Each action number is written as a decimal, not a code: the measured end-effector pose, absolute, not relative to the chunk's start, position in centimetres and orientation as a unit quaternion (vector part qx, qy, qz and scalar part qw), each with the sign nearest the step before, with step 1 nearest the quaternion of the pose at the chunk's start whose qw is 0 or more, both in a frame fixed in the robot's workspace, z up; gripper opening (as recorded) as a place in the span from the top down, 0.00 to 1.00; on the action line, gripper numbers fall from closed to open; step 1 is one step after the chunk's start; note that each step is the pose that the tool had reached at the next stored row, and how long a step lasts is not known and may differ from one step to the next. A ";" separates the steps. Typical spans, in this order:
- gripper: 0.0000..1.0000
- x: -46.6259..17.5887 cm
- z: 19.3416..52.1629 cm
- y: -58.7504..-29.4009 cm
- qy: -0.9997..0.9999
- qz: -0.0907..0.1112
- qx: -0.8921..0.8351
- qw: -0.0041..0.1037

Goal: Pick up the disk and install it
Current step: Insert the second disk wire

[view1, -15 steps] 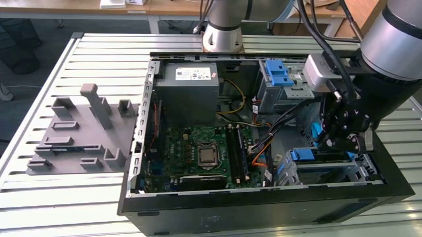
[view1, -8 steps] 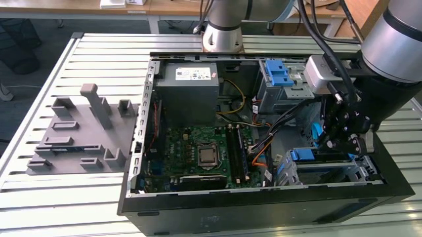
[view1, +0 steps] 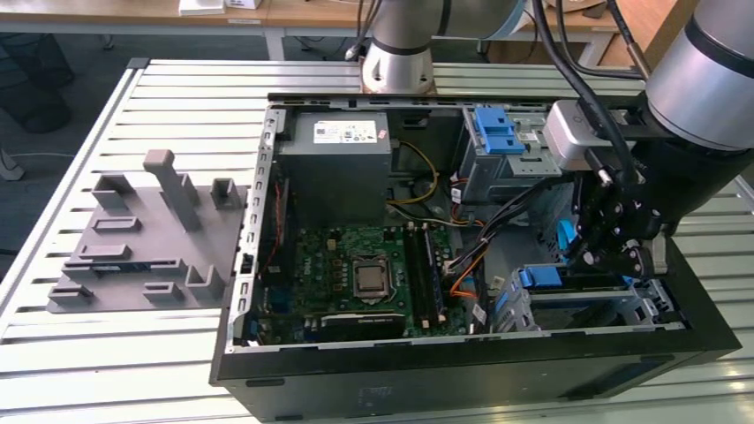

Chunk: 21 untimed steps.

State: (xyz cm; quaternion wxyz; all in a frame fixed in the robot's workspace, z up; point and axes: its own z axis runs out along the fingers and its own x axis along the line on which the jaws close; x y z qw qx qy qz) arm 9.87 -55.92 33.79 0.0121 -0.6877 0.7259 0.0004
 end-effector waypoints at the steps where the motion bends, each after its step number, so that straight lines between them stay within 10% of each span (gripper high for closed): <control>1: 0.84 9.9 33.8 -55.9 0.726 0.001 -0.688 0.013; 21: 0.84 10.0 33.5 -56.0 0.727 0.001 -0.686 0.013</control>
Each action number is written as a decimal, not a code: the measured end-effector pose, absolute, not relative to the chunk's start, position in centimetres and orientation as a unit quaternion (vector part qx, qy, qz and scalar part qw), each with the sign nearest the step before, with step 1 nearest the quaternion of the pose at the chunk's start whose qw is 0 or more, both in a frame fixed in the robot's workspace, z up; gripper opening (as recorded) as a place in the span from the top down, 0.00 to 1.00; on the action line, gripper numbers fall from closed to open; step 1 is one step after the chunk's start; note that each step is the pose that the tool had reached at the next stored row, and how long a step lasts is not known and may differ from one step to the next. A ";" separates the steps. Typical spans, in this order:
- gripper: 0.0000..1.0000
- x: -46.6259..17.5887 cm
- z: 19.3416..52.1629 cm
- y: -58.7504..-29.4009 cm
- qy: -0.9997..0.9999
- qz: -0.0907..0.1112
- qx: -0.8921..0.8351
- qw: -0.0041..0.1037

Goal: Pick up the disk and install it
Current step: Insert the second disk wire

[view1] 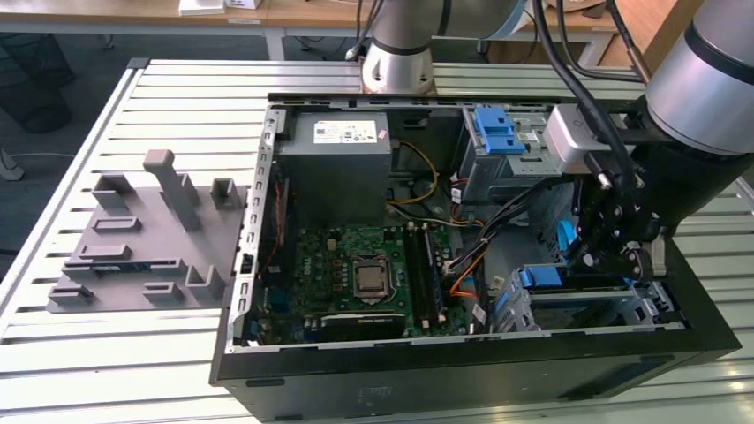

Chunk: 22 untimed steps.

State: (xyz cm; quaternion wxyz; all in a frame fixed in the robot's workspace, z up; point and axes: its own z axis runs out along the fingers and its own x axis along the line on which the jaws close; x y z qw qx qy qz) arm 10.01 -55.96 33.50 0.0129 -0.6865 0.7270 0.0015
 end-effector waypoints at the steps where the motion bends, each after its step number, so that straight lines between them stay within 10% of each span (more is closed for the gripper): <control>1: 0.84 10.0 33.5 -56.0 0.727 0.002 -0.686 0.013; 22: 0.84 10.3 32.9 -56.1 0.731 0.001 -0.682 0.013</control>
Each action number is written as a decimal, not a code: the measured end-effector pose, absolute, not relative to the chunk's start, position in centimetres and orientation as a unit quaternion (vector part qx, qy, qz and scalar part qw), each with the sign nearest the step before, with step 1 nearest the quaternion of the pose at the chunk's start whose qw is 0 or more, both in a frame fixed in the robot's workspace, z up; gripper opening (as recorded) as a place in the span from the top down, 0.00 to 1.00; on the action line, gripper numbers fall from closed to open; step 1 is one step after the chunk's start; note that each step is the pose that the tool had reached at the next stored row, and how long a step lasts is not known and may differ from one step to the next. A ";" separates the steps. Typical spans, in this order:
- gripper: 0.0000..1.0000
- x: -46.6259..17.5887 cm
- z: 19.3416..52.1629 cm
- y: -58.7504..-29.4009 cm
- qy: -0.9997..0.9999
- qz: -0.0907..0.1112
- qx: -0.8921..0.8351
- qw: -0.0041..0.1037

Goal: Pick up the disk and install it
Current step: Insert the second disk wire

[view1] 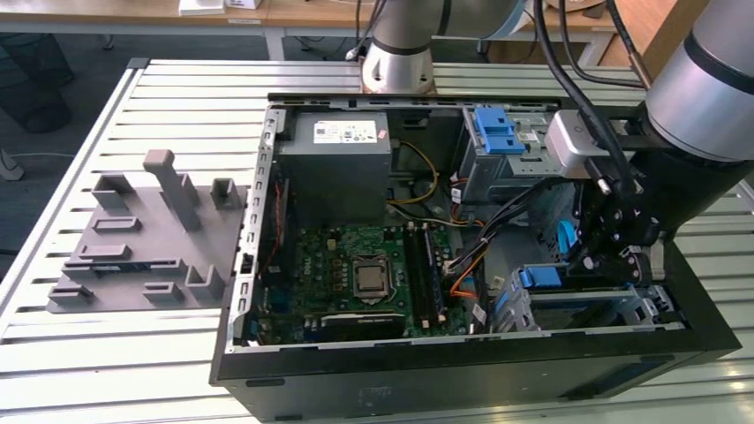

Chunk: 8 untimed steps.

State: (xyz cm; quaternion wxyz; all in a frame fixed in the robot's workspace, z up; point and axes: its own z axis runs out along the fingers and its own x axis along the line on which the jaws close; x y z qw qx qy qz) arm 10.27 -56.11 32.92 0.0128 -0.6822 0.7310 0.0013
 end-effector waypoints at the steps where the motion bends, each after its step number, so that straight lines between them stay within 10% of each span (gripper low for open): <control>1: 0.84 10.3 32.9 -56.1 0.731 0.001 -0.682 0.013; 8: 0.77 10.3 33.0 -56.1 0.731 0.001 -0.682 0.013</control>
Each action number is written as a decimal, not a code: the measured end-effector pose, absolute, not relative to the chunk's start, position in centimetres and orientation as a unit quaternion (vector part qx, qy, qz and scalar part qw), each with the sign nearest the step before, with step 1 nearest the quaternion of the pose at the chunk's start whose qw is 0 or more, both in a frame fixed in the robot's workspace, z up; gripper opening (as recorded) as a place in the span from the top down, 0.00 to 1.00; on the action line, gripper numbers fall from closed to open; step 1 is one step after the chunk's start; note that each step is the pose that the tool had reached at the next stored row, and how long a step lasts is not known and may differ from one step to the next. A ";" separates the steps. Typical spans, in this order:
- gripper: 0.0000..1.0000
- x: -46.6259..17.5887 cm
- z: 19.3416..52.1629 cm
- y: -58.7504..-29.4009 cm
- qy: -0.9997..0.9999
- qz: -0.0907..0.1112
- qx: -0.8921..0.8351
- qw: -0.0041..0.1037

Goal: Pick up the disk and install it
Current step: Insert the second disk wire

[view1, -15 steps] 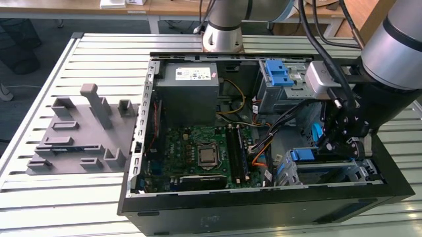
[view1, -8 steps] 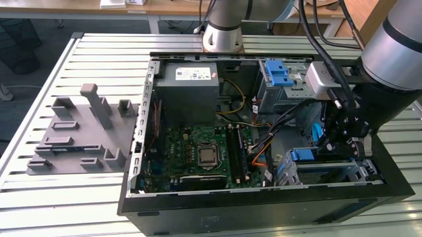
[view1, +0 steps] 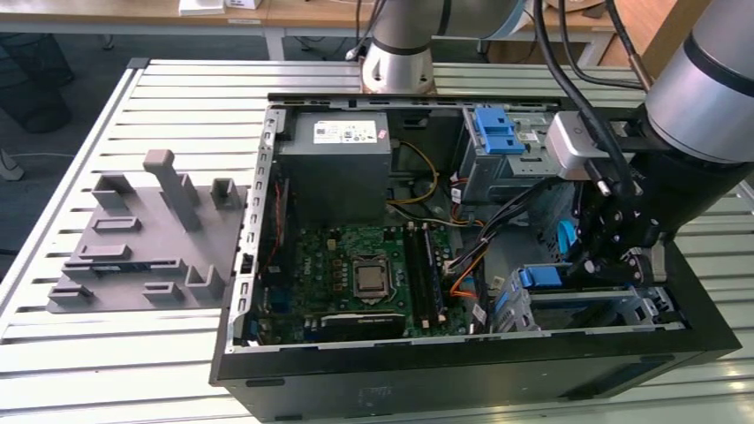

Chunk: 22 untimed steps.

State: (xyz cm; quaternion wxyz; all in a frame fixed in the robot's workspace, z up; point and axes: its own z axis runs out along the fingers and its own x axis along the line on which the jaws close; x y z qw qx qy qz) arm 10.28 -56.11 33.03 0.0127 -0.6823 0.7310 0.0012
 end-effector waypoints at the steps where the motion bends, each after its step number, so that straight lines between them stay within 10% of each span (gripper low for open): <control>1: 0.77 10.3 33.1 -56.1 0.731 0.001 -0.682 0.013; 18: 0.77 10.3 34.3 -56.1 0.731 0.001 -0.682 0.013; 22: 0.89 10.3 34.4 -56.1 0.731 0.001 -0.682 0.013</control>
